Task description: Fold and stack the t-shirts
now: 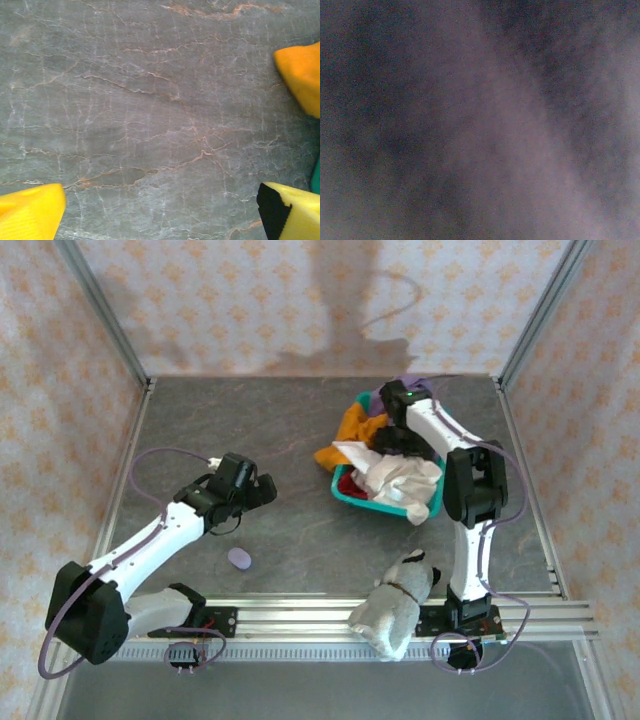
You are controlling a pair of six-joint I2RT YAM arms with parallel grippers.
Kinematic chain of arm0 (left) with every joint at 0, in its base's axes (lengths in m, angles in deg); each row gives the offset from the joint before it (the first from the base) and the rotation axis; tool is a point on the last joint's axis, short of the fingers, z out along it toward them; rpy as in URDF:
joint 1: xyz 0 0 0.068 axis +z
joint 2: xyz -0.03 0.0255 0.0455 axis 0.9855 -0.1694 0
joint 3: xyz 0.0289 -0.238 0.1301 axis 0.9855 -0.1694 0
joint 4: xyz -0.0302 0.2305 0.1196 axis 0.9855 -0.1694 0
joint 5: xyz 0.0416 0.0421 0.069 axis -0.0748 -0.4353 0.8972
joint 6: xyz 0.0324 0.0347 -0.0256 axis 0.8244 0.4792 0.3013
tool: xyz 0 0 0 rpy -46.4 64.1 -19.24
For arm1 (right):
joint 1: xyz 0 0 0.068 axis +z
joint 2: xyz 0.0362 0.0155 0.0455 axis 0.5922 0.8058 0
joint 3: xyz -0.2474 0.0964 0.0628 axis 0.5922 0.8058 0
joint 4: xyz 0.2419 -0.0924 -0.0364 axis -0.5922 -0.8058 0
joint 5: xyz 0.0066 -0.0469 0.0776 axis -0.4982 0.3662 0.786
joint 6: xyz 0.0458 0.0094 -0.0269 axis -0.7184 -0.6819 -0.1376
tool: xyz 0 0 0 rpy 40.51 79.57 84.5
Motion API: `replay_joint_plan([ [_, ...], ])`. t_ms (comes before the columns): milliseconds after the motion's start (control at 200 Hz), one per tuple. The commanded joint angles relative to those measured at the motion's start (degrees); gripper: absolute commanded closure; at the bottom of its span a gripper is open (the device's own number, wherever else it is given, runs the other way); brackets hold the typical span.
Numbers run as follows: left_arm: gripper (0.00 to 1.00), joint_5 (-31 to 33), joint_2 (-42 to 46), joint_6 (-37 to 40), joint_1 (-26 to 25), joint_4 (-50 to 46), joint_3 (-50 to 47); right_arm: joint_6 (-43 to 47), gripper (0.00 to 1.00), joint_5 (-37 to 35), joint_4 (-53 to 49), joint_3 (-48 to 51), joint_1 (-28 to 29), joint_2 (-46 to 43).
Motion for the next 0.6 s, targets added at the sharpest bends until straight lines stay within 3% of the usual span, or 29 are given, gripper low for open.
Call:
replay_joint_plan([
  [0,0.01,0.44,-0.98,-0.61,-0.56,-1.44,3.19,3.91,0.01,-6.41,-6.79,-3.67,-3.19,1.55],
  [190,0.0,0.09,-1.67,0.47,-0.54,-2.99,6.2,1.42,0.01,1.18,-9.29,-3.65,-2.3,-5.49],
  [440,0.0,-0.41,-0.75,0.89,-0.56,-4.99,7.05,-1.67,0.01,3.68,-8.92,4.16,2.39,-18.56],
  [596,0.0,-0.23,-0.53,1.35,-0.59,-5.88,7.14,-6.8,0.01,10.48,-4.74,11.76,3.41,-24.88],
])
